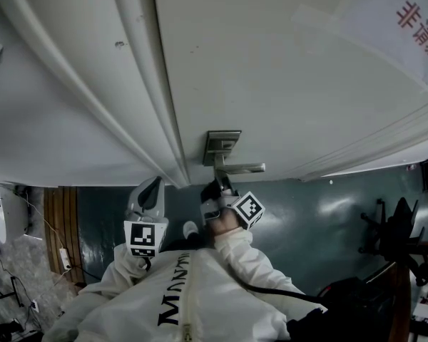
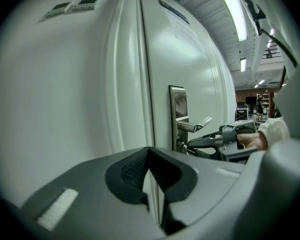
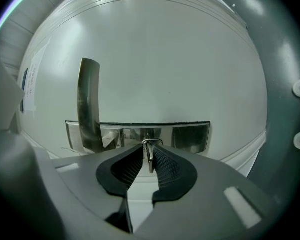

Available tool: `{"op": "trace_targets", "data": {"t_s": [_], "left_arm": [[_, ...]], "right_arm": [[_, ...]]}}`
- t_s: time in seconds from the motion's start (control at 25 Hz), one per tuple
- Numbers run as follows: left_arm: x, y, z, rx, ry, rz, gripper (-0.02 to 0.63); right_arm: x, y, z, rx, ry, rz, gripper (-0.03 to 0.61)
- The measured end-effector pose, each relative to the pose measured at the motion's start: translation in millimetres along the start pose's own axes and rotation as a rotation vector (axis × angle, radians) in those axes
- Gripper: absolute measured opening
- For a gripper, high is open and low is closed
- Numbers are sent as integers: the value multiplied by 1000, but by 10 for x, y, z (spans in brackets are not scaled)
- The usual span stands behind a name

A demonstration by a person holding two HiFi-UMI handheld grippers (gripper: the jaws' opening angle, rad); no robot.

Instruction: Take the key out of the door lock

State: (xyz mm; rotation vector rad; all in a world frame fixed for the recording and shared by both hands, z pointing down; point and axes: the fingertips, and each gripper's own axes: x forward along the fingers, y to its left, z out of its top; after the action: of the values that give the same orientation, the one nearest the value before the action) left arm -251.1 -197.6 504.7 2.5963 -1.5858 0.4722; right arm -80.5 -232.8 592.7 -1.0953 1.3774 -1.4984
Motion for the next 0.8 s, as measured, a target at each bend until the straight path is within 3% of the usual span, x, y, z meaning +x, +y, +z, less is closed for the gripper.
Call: {"op": "trace_targets", "data": {"t_s": [0.28, 0.8], "left_arm": [[2, -8, -5, -3, 0, 2, 0], [-25, -31, -23, -2, 3, 1, 0]], "right_arm": [[5, 9, -11, 1, 3, -5, 32], [-3, -3, -9, 10, 4, -11, 29]]}}
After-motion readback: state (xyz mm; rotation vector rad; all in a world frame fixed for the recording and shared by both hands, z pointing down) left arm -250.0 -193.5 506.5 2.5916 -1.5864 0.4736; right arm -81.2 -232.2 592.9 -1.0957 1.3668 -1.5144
